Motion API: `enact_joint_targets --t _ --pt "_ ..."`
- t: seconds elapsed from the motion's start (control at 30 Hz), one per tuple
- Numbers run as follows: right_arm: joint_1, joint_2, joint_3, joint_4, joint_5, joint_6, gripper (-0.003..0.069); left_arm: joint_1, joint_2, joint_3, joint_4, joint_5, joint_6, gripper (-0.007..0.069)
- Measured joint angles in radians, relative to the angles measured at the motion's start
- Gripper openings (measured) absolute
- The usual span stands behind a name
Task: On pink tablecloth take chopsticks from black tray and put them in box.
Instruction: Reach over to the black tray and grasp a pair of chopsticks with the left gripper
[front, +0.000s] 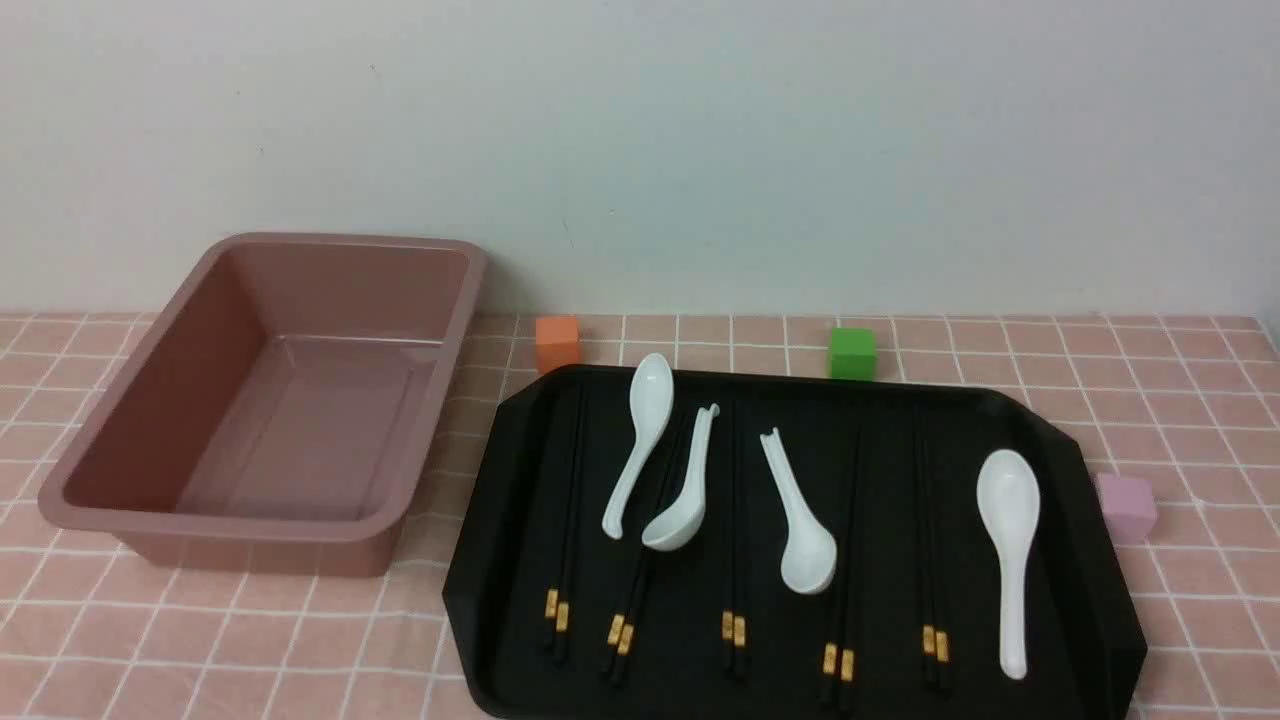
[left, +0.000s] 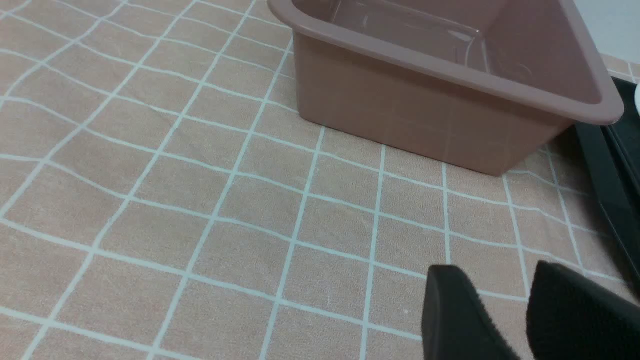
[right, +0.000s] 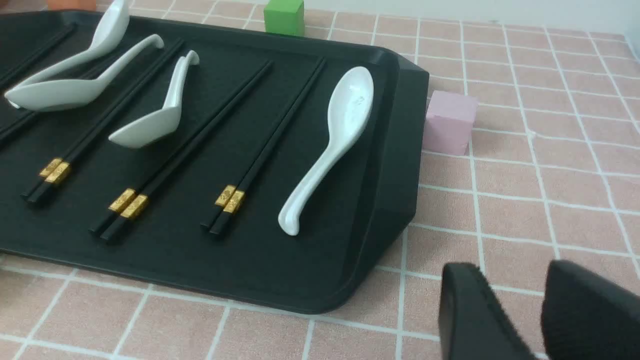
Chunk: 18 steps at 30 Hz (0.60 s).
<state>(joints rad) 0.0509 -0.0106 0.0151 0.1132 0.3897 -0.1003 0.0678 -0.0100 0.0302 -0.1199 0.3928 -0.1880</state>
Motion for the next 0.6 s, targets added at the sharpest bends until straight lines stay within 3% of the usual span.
enact_joint_targets --t 0.6 --pt "0.000 0.000 0.000 0.000 0.000 0.000 0.0240 0.000 0.000 0.000 -0.046 -0.028 0.000 0.0239"
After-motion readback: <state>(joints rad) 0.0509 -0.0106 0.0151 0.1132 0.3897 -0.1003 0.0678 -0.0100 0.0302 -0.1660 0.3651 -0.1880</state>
